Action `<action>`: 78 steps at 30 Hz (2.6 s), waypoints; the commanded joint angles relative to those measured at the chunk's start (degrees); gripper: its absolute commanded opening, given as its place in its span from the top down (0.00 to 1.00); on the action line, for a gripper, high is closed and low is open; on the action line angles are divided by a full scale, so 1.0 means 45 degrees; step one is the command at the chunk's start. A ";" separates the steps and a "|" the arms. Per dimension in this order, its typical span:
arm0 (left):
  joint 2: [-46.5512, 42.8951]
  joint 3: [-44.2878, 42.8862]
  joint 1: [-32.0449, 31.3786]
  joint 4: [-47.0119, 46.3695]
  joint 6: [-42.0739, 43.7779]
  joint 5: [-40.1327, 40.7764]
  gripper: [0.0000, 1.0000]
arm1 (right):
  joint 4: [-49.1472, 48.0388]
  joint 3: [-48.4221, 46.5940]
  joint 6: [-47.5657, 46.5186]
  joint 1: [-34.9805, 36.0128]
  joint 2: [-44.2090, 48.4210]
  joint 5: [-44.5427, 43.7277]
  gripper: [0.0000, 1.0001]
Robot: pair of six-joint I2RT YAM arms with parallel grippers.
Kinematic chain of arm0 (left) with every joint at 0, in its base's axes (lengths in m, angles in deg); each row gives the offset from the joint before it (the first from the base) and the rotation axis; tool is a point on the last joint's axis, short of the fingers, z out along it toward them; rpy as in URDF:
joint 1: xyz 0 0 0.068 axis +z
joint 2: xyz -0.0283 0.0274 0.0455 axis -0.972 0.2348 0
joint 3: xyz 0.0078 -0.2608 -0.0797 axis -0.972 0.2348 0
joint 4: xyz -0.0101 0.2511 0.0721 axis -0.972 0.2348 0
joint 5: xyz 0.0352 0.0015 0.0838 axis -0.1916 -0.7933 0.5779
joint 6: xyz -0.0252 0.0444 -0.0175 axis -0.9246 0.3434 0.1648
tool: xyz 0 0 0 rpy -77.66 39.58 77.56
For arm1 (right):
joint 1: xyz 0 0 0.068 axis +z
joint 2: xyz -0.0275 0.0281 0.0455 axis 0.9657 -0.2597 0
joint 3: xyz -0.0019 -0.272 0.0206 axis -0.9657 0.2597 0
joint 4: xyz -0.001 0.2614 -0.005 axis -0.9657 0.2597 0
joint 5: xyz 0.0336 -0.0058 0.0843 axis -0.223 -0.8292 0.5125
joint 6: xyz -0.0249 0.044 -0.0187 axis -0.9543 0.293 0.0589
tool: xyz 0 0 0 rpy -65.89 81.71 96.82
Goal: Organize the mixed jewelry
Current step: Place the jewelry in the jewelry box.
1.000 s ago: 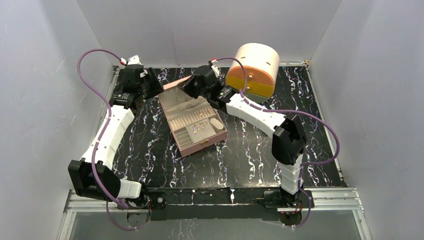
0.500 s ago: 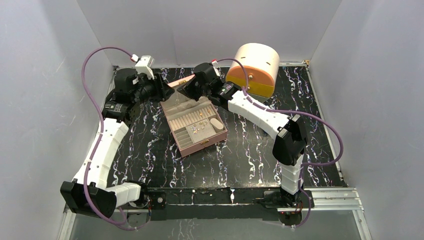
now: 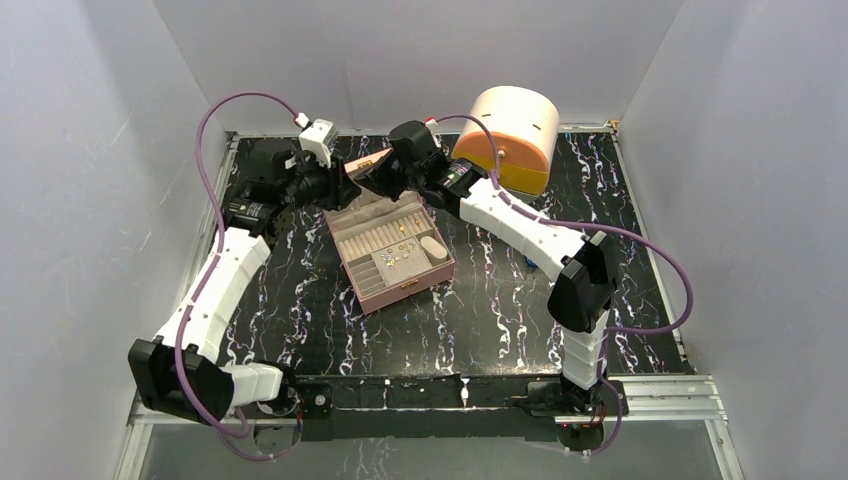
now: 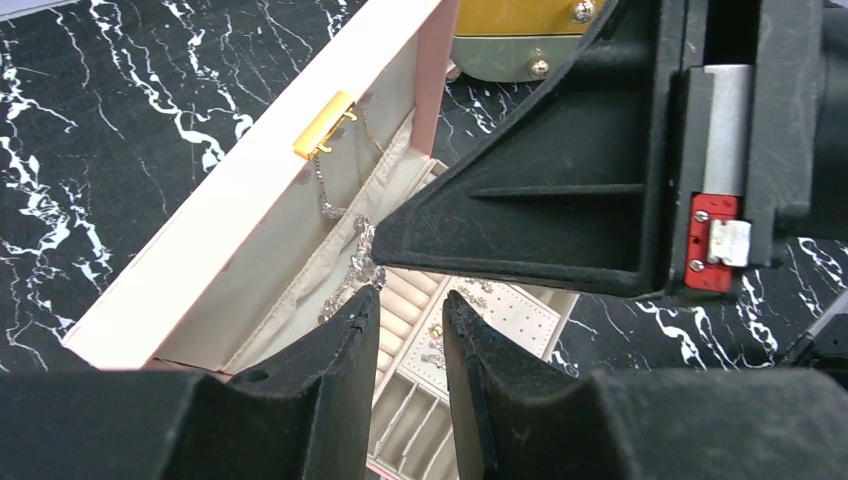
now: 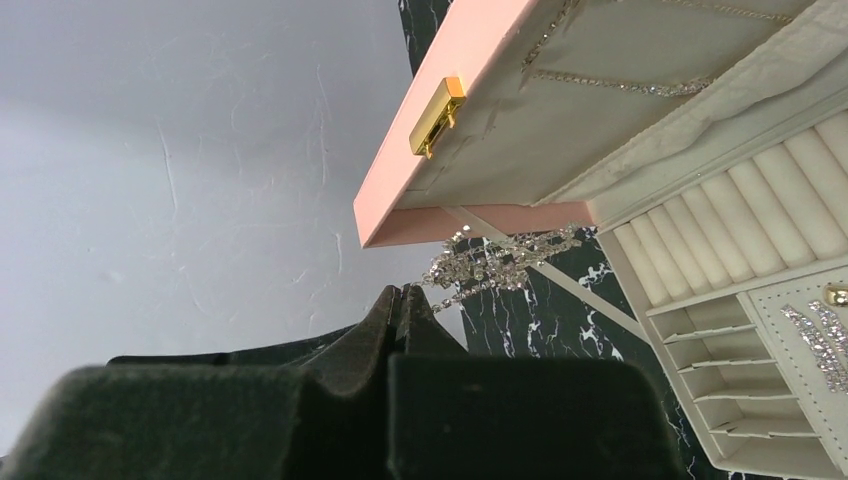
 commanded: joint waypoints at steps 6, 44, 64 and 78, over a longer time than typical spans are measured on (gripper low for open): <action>-0.0561 0.1114 -0.0289 -0.1981 0.0121 0.1124 0.71 | -0.0633 -0.0064 0.0323 -0.0141 0.1131 0.0140 1.00; -0.1648 0.2279 -0.0311 -0.3535 -0.0133 0.2526 1.00 | -0.1428 0.1065 0.0415 -0.0173 0.1437 0.0030 1.00; 0.0592 -0.0816 -0.0312 0.0383 0.1763 0.2165 1.00 | -0.4729 0.3563 -0.2951 -0.0741 0.1618 0.0042 0.66; 0.2600 -0.3839 -0.1081 0.3599 0.4073 0.2871 1.00 | -0.7470 0.5088 -0.8482 -0.1505 0.1626 0.3515 0.52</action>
